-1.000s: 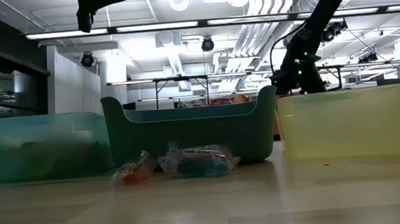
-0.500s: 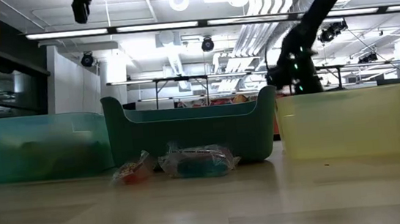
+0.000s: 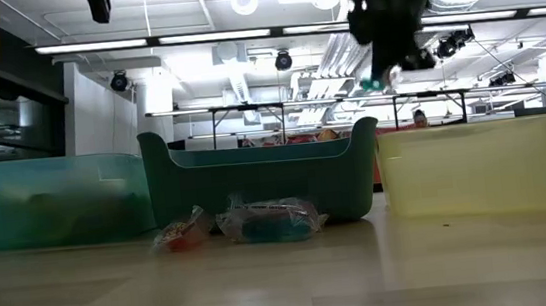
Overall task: Sort candy
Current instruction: Put the blue gummy into the yellow bin, then put the green gummy into the yellow bin
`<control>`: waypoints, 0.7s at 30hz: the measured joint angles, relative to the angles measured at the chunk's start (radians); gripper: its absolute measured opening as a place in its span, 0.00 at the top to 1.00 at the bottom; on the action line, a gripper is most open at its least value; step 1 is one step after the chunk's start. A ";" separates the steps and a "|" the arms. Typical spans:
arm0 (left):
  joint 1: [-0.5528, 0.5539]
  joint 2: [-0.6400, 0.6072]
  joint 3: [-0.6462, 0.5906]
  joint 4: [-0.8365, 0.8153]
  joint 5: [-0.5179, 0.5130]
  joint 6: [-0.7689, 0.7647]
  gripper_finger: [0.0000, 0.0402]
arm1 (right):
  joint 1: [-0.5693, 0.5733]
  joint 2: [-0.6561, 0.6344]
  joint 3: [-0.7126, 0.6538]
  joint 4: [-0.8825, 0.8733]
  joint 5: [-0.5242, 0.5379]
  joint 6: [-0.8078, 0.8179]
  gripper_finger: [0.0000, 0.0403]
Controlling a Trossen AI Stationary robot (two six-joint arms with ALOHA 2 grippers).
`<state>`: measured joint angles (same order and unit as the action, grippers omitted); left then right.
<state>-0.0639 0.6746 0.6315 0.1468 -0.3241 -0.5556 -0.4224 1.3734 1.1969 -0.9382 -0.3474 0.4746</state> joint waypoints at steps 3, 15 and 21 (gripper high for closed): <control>0.000 0.000 0.000 -0.043 0.000 -0.015 0.53 | 0.171 -0.014 0.000 -0.013 0.043 0.166 1.00; -0.001 0.001 0.000 -0.098 0.036 -0.066 0.53 | 0.549 0.122 0.000 -0.051 0.364 0.564 0.99; -0.004 0.003 0.000 -0.099 0.036 -0.114 0.53 | 0.554 0.132 0.000 -0.078 0.434 0.471 0.81</control>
<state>-0.0677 0.6777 0.6315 0.0483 -0.2878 -0.6697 0.1318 1.5056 1.1965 -1.0165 0.0866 0.9460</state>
